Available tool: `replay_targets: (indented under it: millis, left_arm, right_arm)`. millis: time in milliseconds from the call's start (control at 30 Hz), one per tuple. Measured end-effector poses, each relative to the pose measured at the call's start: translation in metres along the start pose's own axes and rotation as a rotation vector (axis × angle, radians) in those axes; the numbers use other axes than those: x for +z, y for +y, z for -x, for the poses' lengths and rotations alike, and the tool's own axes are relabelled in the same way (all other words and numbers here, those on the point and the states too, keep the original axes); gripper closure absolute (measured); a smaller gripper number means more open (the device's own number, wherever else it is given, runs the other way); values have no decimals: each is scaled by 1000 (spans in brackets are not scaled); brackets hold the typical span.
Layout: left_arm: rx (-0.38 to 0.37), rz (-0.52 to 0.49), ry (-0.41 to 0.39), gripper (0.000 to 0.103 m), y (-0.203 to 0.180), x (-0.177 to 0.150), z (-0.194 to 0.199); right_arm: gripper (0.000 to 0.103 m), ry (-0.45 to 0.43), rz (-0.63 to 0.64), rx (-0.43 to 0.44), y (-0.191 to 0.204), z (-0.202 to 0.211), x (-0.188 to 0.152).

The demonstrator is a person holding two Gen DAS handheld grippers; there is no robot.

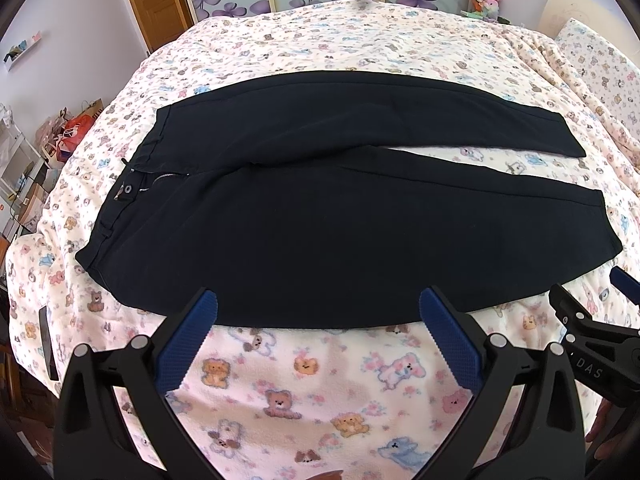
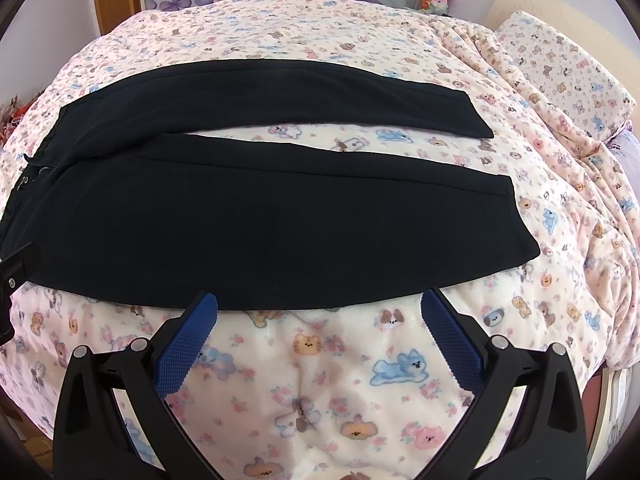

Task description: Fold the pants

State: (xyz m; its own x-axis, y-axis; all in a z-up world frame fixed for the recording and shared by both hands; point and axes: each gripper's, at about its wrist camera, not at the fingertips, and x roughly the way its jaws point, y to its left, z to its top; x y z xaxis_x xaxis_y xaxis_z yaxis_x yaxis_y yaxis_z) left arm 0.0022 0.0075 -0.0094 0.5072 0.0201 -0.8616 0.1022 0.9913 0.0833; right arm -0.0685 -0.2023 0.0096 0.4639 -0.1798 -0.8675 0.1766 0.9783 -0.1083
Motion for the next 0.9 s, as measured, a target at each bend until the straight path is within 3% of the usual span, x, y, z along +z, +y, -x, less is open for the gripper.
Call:
replay_targets:
  millis: [900]
  left_arm:
    - [4, -1, -1, 2, 2, -5, 3]
  right_arm:
    - [1, -14, -25, -6, -11, 5, 2]
